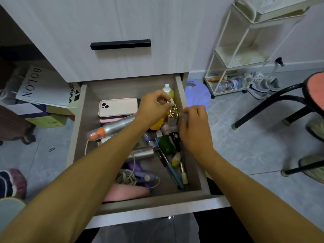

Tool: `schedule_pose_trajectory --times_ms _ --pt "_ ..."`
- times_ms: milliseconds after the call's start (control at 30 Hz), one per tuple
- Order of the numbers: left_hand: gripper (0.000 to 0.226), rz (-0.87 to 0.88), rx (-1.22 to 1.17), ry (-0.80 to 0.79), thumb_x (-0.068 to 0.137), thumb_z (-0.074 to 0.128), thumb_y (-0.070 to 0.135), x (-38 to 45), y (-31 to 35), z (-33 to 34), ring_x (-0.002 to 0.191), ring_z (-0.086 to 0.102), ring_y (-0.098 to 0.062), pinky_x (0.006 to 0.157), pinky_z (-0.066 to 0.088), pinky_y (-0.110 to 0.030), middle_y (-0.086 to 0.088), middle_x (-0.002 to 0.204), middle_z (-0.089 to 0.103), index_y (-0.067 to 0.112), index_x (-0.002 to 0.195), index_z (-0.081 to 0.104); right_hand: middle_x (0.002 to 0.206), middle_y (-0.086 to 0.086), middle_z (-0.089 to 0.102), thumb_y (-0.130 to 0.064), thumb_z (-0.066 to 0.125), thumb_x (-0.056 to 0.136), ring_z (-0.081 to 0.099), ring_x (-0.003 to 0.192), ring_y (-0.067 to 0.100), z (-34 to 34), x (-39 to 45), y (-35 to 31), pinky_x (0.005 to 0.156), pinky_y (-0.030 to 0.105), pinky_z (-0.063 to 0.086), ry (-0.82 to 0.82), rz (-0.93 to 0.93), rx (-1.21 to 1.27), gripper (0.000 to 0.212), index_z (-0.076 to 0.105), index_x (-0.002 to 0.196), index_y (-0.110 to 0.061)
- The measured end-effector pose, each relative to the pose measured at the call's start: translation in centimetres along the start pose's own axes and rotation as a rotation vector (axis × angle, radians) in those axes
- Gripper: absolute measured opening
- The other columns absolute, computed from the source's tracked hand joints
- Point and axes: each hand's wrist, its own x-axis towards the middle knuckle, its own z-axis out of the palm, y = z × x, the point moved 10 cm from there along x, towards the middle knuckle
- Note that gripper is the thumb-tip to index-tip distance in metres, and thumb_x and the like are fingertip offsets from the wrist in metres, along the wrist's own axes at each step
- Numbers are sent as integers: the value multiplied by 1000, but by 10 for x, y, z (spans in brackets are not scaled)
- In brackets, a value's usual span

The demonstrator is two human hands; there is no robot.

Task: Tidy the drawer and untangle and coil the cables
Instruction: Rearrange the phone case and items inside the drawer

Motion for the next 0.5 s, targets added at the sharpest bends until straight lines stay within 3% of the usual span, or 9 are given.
schedule_pose_trajectory --times_ms 233,400,500 --pt "19 131 240 -105 83 75 19 19 22 17 85 66 -12 83 49 -22 -4 96 75 12 101 76 116 11 48 -3 55 88 54 91 27 5 2 2 63 34 50 -39 -6 -31 19 59 106 -7" --pt "17 133 319 -207 80 78 15 19 18 26 80 63 -8 79 49 -19 0 93 75 14 98 78 115 9 48 -5 55 89 54 90 24 4 2 4 63 34 51 -32 -3 19 17 59 105 -8" --pt "19 128 334 -213 82 76 14 13 9 31 88 66 -12 79 45 -16 -1 99 75 16 101 77 115 8 48 -6 55 89 54 90 23 3 2 5 65 31 50 -31 5 24 16 60 105 -9"
